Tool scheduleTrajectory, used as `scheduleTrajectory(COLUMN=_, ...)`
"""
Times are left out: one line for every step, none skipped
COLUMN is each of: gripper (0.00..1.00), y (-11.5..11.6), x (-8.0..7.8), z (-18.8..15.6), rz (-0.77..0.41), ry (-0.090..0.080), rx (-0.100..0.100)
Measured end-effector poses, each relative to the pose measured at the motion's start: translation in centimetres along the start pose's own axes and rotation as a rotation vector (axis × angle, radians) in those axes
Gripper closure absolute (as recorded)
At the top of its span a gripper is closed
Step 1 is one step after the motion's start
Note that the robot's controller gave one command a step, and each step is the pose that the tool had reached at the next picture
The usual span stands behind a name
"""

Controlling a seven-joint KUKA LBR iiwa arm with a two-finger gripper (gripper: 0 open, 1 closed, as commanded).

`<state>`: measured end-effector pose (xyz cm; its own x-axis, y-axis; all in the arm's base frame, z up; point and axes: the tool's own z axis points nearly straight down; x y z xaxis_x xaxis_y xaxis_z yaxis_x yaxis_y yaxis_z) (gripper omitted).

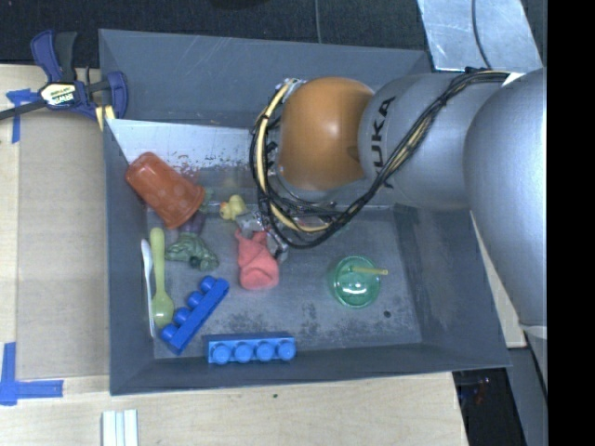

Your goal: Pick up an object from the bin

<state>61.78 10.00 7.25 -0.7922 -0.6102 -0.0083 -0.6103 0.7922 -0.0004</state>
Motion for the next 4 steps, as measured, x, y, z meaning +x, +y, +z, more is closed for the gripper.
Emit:
scheduleTrajectory(gripper=1.0, y=0.7, x=0.4, z=-2.7, rz=-0.09, ry=0.012, rx=-0.007)
scheduleTrajectory(gripper=1.0, y=2.1, x=0.8, z=-5.5, rz=-0.001, ry=-0.002, rx=0.001)
scheduleTrajectory(gripper=1.0, y=4.0, x=0.4, z=-2.4, rz=-0.133, ry=0.003, rx=-0.002)
scheduleTrajectory(gripper=1.0, y=3.6, x=0.5, z=-7.6, rz=-0.308, ry=0.003, rx=-0.004)
